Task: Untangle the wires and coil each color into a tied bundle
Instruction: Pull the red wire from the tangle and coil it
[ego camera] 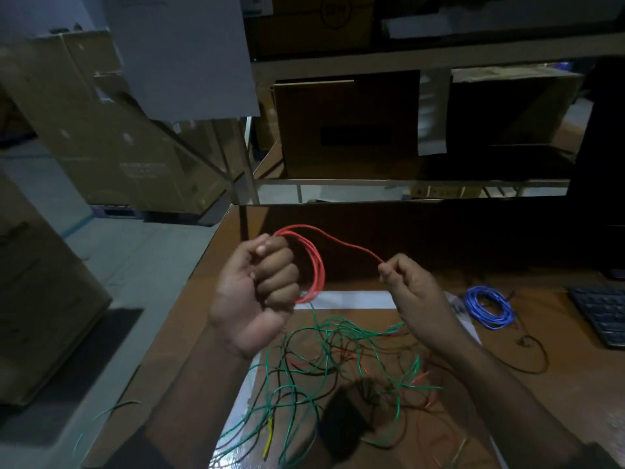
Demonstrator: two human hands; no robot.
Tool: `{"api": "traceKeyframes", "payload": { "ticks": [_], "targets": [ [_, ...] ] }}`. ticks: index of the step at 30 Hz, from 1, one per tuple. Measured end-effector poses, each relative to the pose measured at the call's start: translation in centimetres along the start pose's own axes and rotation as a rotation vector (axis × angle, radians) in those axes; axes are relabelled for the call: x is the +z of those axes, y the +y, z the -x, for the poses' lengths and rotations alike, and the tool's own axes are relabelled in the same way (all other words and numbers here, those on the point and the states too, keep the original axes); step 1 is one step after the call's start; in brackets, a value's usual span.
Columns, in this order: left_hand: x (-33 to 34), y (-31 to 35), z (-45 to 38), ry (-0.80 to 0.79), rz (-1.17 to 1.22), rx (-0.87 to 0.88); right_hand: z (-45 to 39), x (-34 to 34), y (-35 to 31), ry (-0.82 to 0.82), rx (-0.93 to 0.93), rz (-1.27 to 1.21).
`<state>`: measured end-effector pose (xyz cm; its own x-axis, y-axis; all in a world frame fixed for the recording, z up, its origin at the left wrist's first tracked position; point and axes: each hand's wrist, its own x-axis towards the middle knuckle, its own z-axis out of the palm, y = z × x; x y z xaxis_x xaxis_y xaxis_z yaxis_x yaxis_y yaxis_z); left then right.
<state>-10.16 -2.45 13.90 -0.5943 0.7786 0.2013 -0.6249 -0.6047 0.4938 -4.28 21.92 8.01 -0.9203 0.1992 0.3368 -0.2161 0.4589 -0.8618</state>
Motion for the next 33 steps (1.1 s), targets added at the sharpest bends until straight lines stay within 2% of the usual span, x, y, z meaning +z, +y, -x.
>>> {"api": "traceKeyframes", "payload": {
  "ticks": [2,6,8,11,14,18,23,27,29,33],
  "targets": [
    [0.1,1.0,-0.2,0.006,0.011,0.078,0.9,0.4,0.4,0.007,0.048,-0.024],
    [0.8,1.2,-0.4,0.132,-0.073,0.247,2.9,2.1,0.6,-0.074,0.090,0.172],
    [1.2,0.6,-0.6,0.215,-0.133,0.335,3.6,2.9,0.2,-0.178,0.073,0.298],
    [1.3,-0.1,-1.1,0.276,-0.279,0.417,4.5,3.8,-1.3,-0.435,-0.044,0.499],
    [1.0,-0.5,-1.7,0.281,-0.550,0.433,5.5,4.0,-3.5,-0.570,-0.143,0.459],
    [-0.2,-1.3,-1.7,0.370,-0.920,0.385,5.3,3.2,-5.5,-0.496,-0.219,0.293],
    [-0.5,-2.9,-0.6,0.328,-1.474,0.250,3.6,1.6,-6.6,-0.186,-0.243,0.248],
    [0.1,-3.1,-0.4,0.232,-1.418,0.056,2.1,0.0,-7.4,-0.038,-0.175,0.155],
    [0.2,-2.8,-0.3,0.158,-1.469,-0.005,1.0,-0.8,-7.2,-0.071,-0.100,0.145],
    [0.2,-2.4,-0.1,0.055,-1.802,0.000,-0.1,-2.3,-7.2,-0.326,0.059,-0.015]
  ]
}}
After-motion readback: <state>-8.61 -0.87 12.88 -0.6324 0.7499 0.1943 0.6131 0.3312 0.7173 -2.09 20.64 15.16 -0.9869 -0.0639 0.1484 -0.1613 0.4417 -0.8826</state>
